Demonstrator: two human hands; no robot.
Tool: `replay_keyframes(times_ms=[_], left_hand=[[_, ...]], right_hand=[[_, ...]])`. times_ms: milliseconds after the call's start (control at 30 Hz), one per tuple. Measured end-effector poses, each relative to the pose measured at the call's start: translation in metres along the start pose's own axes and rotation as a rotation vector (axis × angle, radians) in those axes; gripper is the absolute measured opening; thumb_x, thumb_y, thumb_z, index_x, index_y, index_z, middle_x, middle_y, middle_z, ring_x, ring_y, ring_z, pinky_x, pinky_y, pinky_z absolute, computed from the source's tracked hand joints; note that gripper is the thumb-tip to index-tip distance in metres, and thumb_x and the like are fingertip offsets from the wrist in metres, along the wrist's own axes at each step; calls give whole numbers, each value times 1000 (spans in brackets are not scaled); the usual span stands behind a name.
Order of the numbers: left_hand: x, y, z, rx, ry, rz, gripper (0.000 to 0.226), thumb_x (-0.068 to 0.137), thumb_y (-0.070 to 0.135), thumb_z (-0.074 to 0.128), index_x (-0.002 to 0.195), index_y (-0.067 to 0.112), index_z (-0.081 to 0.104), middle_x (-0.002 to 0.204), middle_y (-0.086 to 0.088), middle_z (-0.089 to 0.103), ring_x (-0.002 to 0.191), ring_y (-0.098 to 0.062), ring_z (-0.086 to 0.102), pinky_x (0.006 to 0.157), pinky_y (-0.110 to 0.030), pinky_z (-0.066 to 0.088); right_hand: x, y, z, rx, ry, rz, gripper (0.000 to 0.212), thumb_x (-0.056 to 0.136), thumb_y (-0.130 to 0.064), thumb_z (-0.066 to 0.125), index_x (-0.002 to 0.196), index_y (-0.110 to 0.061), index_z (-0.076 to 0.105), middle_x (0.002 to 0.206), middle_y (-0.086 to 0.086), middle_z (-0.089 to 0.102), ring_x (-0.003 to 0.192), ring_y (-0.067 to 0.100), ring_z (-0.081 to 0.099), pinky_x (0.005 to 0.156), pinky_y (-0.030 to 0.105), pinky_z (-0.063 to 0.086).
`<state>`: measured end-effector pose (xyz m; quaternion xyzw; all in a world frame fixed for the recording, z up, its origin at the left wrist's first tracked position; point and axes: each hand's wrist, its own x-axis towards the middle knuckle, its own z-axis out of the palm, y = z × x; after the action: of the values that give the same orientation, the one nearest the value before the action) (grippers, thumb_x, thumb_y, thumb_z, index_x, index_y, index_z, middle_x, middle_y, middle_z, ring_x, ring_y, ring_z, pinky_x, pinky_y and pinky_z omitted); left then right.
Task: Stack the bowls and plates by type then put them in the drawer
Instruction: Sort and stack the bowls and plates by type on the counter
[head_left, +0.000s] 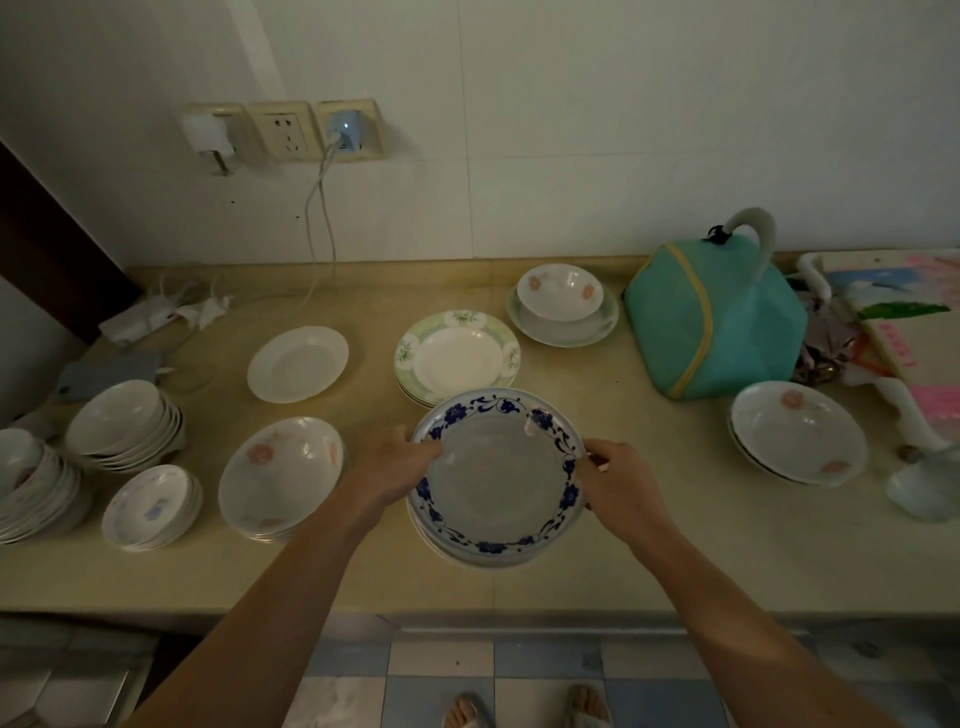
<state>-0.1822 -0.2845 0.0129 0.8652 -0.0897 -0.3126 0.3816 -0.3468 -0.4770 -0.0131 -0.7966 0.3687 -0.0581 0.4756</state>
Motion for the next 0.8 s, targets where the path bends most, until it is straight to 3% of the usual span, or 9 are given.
replay_keyframes(times_ms=[67,133,233,267,367,467,700,800], left_hand=[[-1,-8,0,-26,-3,24,9,91,34,62,96,30,69,96,1,74,86,-15,70,72,-33,55],[-3,-17,-1,-105,-18,39,12,93,35,62,104,37,67,107,4,72,93,-12,69,76,-31,55],[-5,-36,2,-244,-9,-2,54,95,43,63,145,33,47,128,2,63,113,-19,63,92,-40,53],[-5,-43,5,-324,-27,-37,61,95,44,63,150,33,40,130,2,63,116,-22,62,93,-43,52],[-6,-59,18,-580,-163,-151,37,98,44,60,135,38,56,110,5,76,107,-27,68,73,-45,59],[-4,-65,28,-699,-139,-154,24,99,44,58,123,41,63,103,4,78,102,-32,70,65,-43,60],[3,-69,40,-706,-97,-128,20,99,42,59,117,38,67,105,1,78,89,-28,76,69,-49,62],[4,-63,57,-701,-130,-116,20,99,41,58,115,38,70,107,0,78,90,-26,76,72,-50,62]], right_hand=[[-4,4,-3,180,-48,84,26,102,-21,52,97,-25,77,85,4,76,82,29,71,75,39,60],[-6,10,-5,362,-110,199,21,103,-27,55,109,-22,74,91,2,79,88,28,75,83,42,63],[-10,17,-4,534,-181,298,28,103,-33,56,112,-15,74,97,7,79,89,27,77,80,41,63],[-12,18,-3,557,-202,309,31,103,-36,55,111,-14,75,98,8,79,89,28,77,79,41,62],[-16,19,0,598,-232,343,38,102,-43,54,102,-15,80,99,10,79,89,31,77,79,43,62],[-17,18,2,582,-222,359,42,103,-46,52,100,-16,80,99,9,79,88,32,77,78,44,63],[-16,21,1,504,-141,350,42,106,-37,47,98,-8,77,88,10,80,85,29,77,81,43,64],[-17,31,-14,522,-115,334,40,106,-34,47,97,-9,77,88,8,80,81,23,78,73,36,63]])
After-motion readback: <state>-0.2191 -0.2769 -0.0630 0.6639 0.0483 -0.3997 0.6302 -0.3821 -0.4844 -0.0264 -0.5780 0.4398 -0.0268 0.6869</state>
